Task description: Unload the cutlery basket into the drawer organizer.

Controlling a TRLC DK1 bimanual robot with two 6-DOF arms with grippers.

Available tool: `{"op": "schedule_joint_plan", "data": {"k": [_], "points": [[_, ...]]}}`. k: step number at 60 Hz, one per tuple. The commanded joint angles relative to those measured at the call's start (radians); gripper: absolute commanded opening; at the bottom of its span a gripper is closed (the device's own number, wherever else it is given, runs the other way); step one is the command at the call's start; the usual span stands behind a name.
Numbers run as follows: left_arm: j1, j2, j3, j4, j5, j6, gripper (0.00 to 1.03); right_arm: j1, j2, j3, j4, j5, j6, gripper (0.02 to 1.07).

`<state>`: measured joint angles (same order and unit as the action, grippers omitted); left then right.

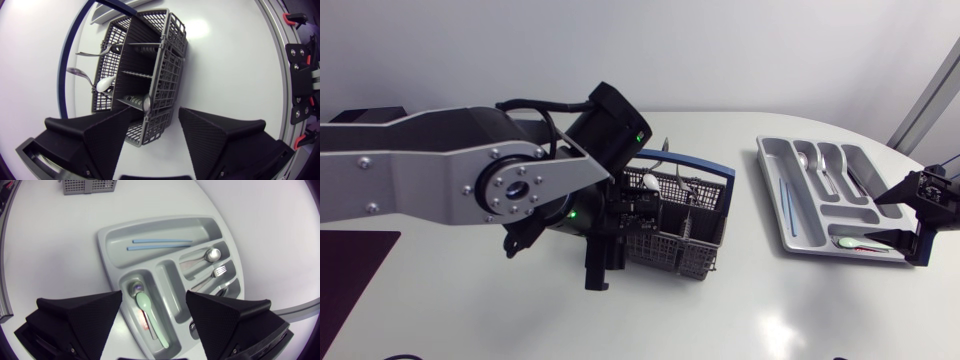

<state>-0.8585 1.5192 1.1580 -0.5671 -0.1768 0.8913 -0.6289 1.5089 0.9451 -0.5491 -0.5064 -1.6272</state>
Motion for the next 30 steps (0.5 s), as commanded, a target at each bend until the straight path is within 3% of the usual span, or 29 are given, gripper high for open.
{"op": "schedule_joint_plan", "data": {"k": [1,19,30], "points": [[0.007,0.025,-0.03,0.029,-0.012,0.014,0.56,0.035,-0.087,-0.08,-0.003,-0.018,0.064,0.96],[0.03,0.061,-0.047,0.099,-0.036,0.029,0.38,0.176,-0.386,-0.301,0.038,-0.027,0.19,0.96],[0.05,0.061,-0.057,0.115,-0.036,0.037,0.38,0.228,-0.464,-0.351,0.041,-0.02,0.23,0.96]]}}
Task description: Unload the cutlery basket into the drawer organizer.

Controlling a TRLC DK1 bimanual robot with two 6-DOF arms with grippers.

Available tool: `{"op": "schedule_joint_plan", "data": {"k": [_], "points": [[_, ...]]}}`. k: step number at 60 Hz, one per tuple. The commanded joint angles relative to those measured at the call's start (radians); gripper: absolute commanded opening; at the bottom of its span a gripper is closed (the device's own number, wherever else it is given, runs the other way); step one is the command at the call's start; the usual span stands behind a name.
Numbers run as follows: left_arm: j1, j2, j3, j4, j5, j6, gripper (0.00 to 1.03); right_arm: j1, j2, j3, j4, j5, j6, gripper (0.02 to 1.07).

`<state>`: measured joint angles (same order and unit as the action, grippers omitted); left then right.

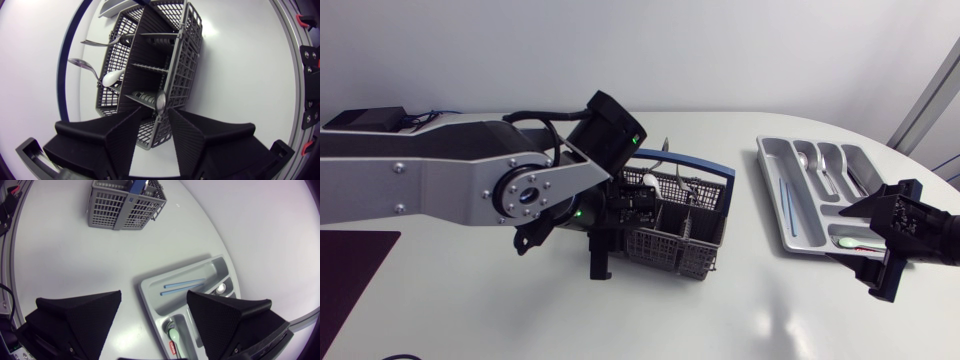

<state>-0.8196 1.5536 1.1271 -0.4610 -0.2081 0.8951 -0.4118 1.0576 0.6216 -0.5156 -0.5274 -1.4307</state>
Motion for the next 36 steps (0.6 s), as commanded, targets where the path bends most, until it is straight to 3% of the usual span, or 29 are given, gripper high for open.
{"op": "schedule_joint_plan", "data": {"k": [1,36], "points": [[0.013,0.028,-0.026,0.01,-0.005,0.033,0.38,0.015,-0.015,-0.028,0.008,0.001,0.035,0.96],[0.005,0.063,-0.046,0.125,-0.02,0.036,0.33,0.103,-0.079,-0.083,0.035,0.033,0.102,0.96]]}}
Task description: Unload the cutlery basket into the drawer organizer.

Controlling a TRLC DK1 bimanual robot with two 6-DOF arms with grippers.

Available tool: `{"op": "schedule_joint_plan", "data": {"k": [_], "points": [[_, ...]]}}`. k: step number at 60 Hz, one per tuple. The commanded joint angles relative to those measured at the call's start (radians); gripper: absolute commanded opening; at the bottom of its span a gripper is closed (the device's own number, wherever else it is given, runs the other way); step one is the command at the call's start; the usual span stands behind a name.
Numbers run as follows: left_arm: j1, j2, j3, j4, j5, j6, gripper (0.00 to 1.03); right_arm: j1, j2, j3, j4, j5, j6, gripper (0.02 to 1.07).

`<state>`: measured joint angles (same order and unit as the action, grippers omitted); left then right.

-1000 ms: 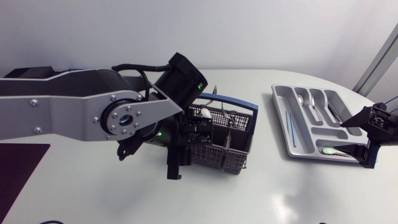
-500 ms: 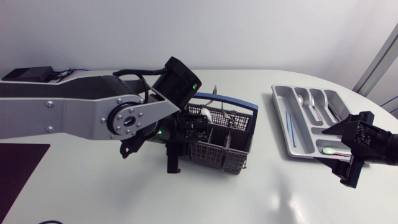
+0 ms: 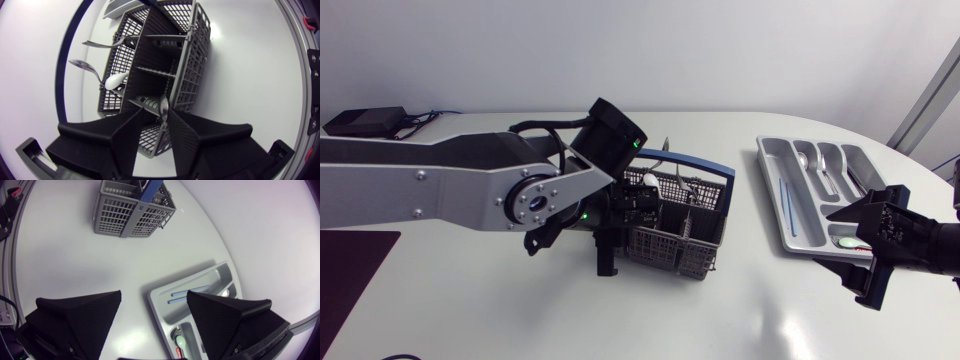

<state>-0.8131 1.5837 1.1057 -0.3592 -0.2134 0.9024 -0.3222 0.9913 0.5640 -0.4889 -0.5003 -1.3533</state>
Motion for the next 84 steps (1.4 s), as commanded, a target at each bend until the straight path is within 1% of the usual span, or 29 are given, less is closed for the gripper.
{"op": "schedule_joint_plan", "data": {"k": [1,4,5,10,11,16,18,19,20,23,34,40,47,56,59,64,65,67,74,76,81,84], "points": [[-0.001,0.036,-0.024,0.026,-0.02,0.029,0.33,0.017,-0.013,-0.026,0.009,0.006,0.028,0.96],[-0.001,0.039,-0.024,0.035,-0.023,0.029,0.32,0.02,-0.017,-0.027,0.009,0.006,0.029,0.96],[-0.003,0.045,-0.024,0.043,-0.026,0.029,0.29,0.021,-0.02,-0.027,0.009,0.006,0.031,0.96],[-0.004,0.056,-0.027,0.057,-0.04,0.029,0.29,0.031,-0.028,-0.032,0.009,0.012,0.034,0.96],[-0.006,0.059,-0.029,0.06,-0.046,0.03,0.26,0.032,-0.029,-0.032,0.009,0.014,0.036,0.96],[-0.009,0.07,-0.029,0.065,-0.05,0.03,0.22,0.04,-0.04,-0.036,0.009,0.016,0.037,0.96],[-0.009,0.073,-0.027,0.065,-0.05,0.03,0.16,0.045,-0.042,-0.039,0.009,0.022,0.039,0.96],[-0.009,0.073,-0.026,0.065,-0.05,0.032,0.16,0.048,-0.043,-0.041,0.009,0.023,0.039,0.96],[-0.009,0.076,-0.023,0.065,-0.05,0.032,0.1,0.052,-0.043,-0.041,0.009,0.026,0.04,0.96],[-0.008,0.076,-0.017,0.065,-0.05,0.039,0.04,0.06,-0.046,-0.042,0.009,0.029,0.043,0.96],[0.0,0.045,0.025,0.049,-0.05,0.056,0.04,0.092,-0.072,-0.053,0.009,0.049,0.057,0.96],[-0.001,0.018,0.092,-0.032,-0.049,0.05,0.04,0.124,-0.097,-0.061,0.009,0.063,0.082,0.96],[-0.001,-0.011,0.137,-0.07,-0.041,0.043,0.04,0.17,-0.118,-0.059,0.006,0.086,0.115,0.96],[0.003,-0.034,0.197,-0.129,-0.021,0.01,0.04,0.216,-0.128,-0.041,-0.02,0.089,0.16,0.96],[0.003,-0.045,0.23,-0.162,-0.014,-0.013,0.04,0.236,-0.131,-0.03,-0.023,0.089,0.195,0.96],[0.005,-0.054,0.286,-0.219,0.003,-0.077,0.04,0.272,-0.134,-0.007,-0.031,0.088,0.263,0.96],[0.006,-0.057,0.307,-0.233,0.006,-0.108,0.04,0.279,-0.134,-0.003,-0.031,0.088,0.279,0.96],[0.006,-0.057,0.321,-0.241,0.008,-0.131,0.04,0.293,-0.138,0.004,-0.031,0.088,0.303,0.96],[0.017,-0.059,0.398,-0.3,0.054,-0.298,0.04,0.379,-0.166,0.04,-0.028,0.094,0.454,0.96],[0.017,-0.057,0.407,-0.313,0.065,-0.329,0.04,0.402,-0.171,0.051,-0.027,0.097,0.491,0.96],[0.009,-0.06,0.418,-0.336,0.072,-0.41,0.04,0.466,-0.197,0.074,-0.02,0.129,0.589,0.96],[-0.003,-0.062,0.421,-0.343,0.072,-0.491,0.04,0.512,-0.21,0.093,-0.02,0.144,0.655,0.96]]}}
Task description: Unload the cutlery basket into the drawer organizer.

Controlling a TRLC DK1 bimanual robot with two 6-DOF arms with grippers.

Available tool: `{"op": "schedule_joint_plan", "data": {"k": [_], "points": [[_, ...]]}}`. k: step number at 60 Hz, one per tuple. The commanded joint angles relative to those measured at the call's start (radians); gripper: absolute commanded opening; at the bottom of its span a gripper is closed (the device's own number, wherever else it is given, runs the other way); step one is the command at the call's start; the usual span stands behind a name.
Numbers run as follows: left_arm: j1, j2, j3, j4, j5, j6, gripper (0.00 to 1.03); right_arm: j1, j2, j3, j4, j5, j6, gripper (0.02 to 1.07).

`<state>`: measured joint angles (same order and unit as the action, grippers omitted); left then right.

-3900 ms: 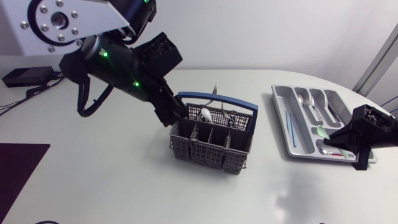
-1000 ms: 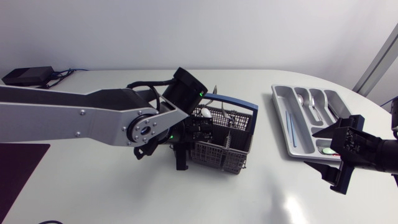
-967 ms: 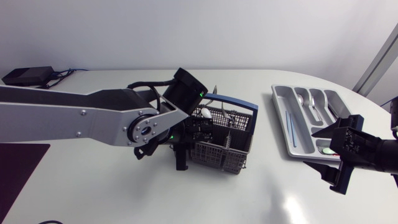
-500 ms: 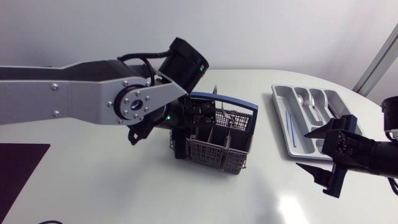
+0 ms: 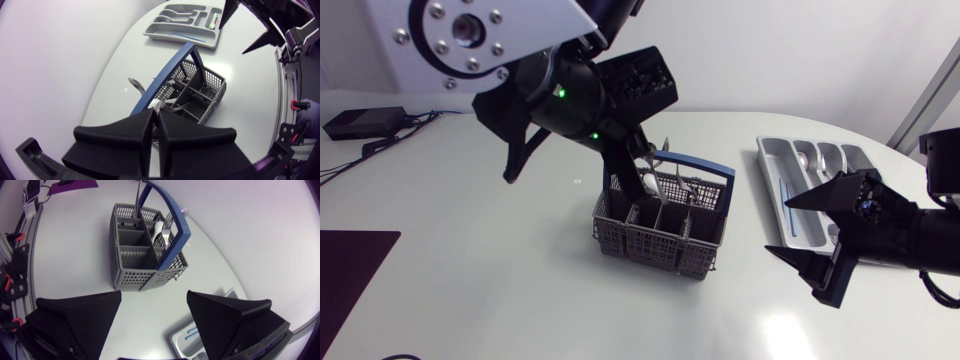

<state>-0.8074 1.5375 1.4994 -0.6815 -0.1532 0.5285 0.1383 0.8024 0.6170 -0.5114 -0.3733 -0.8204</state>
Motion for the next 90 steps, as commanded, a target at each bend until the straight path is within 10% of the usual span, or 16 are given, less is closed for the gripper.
{"op": "schedule_joint_plan", "data": {"k": [1,30,55,80,90], "points": [[-0.012,-0.016,0.03,-0.027,0.014,-0.139,0.04,0.066,-0.025,0.046,0.002,0.022,0.144,0.96],[-0.009,0.142,0.183,-0.204,0.248,-0.567,0.03,0.48,0.176,0.184,0.134,0.277,0.472,0.85],[0.03,0.159,0.226,-0.231,0.307,-0.614,0.03,0.546,0.34,0.267,0.177,0.389,0.515,0.29],[0.074,0.148,0.226,-0.242,0.4,-0.627,0.04,0.543,0.357,0.253,0.178,0.35,0.515,0.09],[0.094,0.135,0.229,-0.239,0.42,-0.633,0.26,0.544,0.356,0.24,0.169,0.34,0.507,0.08]]}}
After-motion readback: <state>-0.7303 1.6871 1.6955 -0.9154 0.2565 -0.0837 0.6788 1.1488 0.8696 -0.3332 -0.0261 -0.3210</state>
